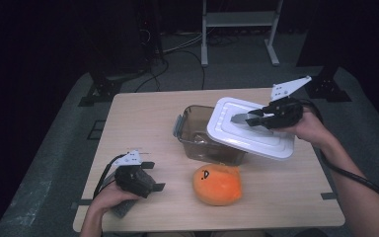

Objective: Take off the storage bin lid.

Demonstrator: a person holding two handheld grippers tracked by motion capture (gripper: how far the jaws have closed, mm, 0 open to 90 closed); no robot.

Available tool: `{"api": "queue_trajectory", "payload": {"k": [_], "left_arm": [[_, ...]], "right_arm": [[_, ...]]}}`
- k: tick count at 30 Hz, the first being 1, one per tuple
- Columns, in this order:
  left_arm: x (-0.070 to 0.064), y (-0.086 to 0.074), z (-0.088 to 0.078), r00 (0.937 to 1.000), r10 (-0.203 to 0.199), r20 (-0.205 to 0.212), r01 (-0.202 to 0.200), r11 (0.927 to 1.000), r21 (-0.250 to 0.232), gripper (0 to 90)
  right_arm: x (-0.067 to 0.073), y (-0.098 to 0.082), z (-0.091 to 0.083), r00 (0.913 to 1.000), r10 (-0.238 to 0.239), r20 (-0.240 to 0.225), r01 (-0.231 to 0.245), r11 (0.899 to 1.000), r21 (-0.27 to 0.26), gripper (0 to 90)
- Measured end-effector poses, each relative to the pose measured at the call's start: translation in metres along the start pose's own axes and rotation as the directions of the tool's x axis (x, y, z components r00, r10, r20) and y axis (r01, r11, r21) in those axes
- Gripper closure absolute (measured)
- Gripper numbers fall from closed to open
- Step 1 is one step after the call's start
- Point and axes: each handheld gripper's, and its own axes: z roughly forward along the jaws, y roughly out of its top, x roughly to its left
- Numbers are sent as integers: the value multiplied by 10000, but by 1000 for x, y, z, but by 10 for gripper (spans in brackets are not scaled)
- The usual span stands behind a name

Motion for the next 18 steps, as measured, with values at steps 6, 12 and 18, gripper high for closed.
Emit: {"api": "queue_trajectory", "payload": {"k": [6,12,18], "left_arm": [[1,-1,-1,10000,11,-43,-11,10000,-55,33],[1,-2,-2,10000,-53,-59,52,9999,-95,33],[4,-3,-3,9999,-84,-138,83,9999,-103,33]], "right_arm": [[3,-17,-19,9991,297,294,-295,9995,-55,654],[7,-35,-35,9967,564,588,-558,9984,-130,654],[12,-50,-52,9933,810,823,-790,9965,-269,654]]}}
